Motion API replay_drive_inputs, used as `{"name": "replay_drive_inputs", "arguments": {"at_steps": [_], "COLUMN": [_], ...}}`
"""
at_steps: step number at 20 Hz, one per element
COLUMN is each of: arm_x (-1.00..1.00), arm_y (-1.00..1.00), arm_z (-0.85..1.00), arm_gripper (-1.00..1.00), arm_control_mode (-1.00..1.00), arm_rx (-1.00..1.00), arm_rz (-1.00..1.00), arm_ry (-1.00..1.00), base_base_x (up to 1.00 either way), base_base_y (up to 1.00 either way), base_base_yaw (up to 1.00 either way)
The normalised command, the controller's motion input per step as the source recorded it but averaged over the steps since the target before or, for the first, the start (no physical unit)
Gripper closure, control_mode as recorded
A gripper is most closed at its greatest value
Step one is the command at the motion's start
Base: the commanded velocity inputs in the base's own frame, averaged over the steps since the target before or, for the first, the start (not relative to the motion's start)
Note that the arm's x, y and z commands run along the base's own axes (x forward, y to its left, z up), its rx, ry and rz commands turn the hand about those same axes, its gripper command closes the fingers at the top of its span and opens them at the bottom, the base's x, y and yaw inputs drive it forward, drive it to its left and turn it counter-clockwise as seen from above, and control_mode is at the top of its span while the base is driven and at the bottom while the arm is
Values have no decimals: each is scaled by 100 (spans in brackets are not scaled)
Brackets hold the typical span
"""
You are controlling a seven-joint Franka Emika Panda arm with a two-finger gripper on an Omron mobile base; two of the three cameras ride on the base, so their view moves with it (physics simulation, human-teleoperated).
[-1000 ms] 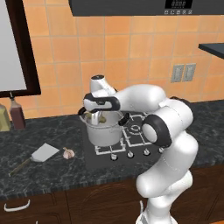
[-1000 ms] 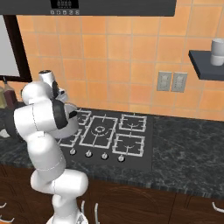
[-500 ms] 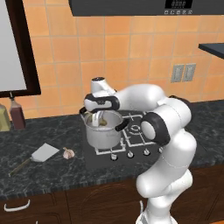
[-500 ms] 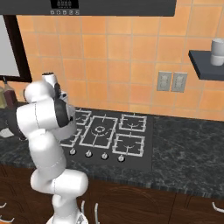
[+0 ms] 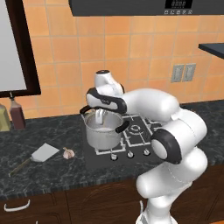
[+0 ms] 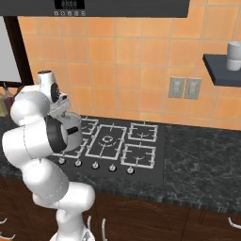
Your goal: Put the garlic and potato in the pot. Retrieve the spatula and lightly stir the vegetables in the pot.
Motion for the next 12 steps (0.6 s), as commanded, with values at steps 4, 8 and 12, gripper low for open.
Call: {"name": "replay_drive_inputs", "arguments": {"at_steps": [4,8,12], "arm_x": [-96,-100,-97], "arm_y": [34,86,100], "arm_z": [100,74,0], "arm_gripper": [-100,-100,-100], "arm_control_mode": [-100,-100,-100], "arm_rx": [12,6,-2], "arm_rz": [0,1,6], "arm_ry": [-11,-7,-5], "base_base_x": [0,0,0], "base_base_y": [0,0,0], "base_base_yaw": [0,0,0]}}
